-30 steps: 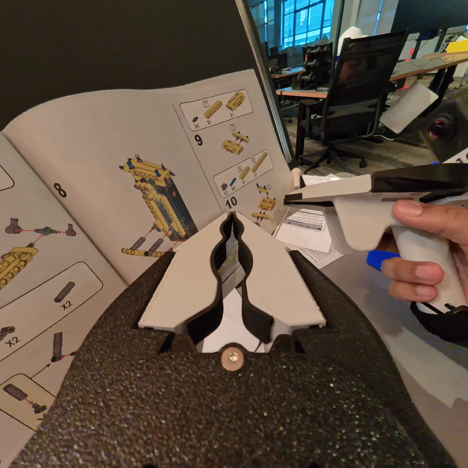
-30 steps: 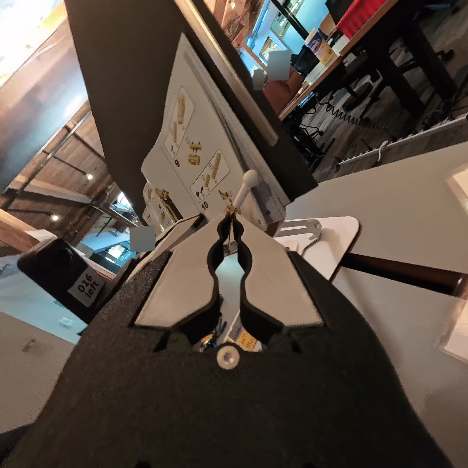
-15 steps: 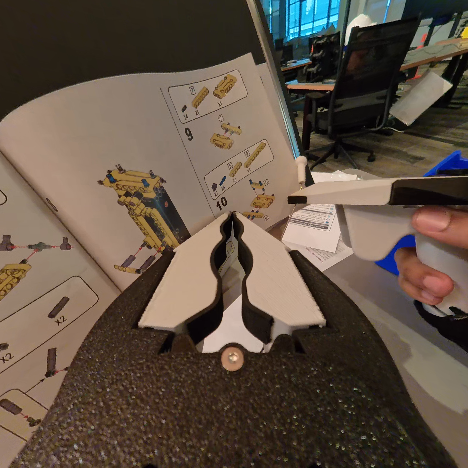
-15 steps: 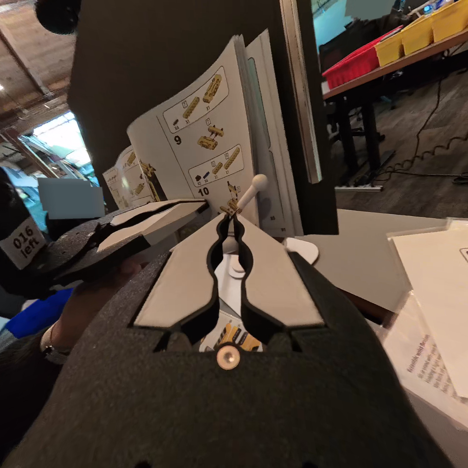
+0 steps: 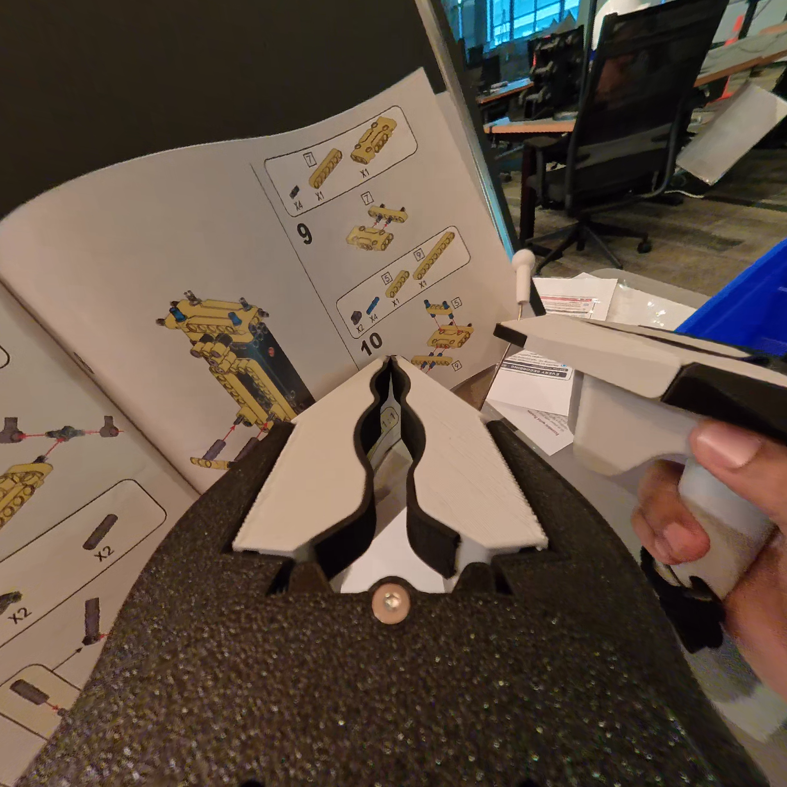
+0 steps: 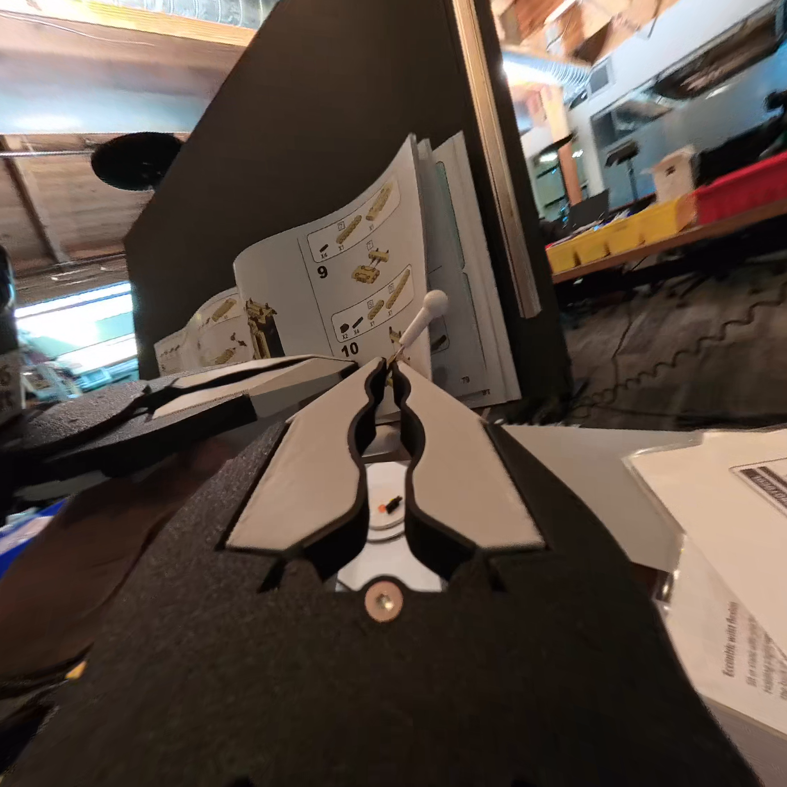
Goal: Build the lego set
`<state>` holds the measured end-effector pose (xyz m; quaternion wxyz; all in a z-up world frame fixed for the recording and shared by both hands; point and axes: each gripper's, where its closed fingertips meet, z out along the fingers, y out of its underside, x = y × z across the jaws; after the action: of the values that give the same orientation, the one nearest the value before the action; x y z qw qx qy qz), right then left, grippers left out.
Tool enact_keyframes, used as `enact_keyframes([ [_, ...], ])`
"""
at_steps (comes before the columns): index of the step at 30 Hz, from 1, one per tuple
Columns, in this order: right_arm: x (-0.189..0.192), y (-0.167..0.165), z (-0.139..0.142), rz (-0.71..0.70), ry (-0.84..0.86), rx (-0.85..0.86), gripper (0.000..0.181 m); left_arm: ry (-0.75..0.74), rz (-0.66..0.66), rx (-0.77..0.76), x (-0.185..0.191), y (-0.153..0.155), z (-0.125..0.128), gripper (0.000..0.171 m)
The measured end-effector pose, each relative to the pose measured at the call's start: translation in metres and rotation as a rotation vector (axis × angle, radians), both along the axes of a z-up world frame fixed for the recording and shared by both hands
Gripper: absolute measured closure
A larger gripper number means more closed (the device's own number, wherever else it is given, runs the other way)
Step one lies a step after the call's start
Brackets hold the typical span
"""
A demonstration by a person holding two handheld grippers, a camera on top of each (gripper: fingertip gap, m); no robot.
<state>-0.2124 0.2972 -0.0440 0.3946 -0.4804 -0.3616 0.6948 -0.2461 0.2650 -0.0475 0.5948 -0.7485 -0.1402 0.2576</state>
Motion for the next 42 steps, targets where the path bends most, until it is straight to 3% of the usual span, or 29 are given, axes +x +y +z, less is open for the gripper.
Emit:
enact_keyframes([
  [7,0.002,0.0,-0.002,-0.088,0.031,0.023,0.179,0.02,-0.009,-0.028,0.002,0.0,-0.001,0.171],
  [10,0.001,0.001,-0.003,-0.034,0.039,-0.069,0.18,-0.016,-0.012,-0.022,0.002,0.0,-0.001,0.171],
  [14,0.001,-0.002,0.0,-0.061,0.028,0.01,0.18,-0.053,-0.021,-0.004,0.001,0.002,0.0,0.171],
  [24,0.002,-0.005,-0.001,-0.052,0.044,0.042,0.179,0.121,-0.103,-0.17,0.014,0.043,0.017,0.171],
  [27,0.003,-0.004,-0.001,-0.022,0.066,-0.004,0.18,0.083,-0.13,-0.168,0.017,0.051,0.018,0.171],
  [33,0.009,-0.002,-0.007,0.161,0.2,-0.275,0.181,-0.072,-0.261,-0.183,0.024,0.054,0.008,0.171],
  [39,0.008,-0.004,-0.006,0.103,0.154,-0.154,0.18,0.012,-0.275,-0.317,0.028,0.057,0.006,0.171],
  [42,0.003,-0.004,-0.009,0.065,0.099,-0.091,0.179,-0.045,-0.3,-0.303,0.034,0.061,0.005,0.171],
])
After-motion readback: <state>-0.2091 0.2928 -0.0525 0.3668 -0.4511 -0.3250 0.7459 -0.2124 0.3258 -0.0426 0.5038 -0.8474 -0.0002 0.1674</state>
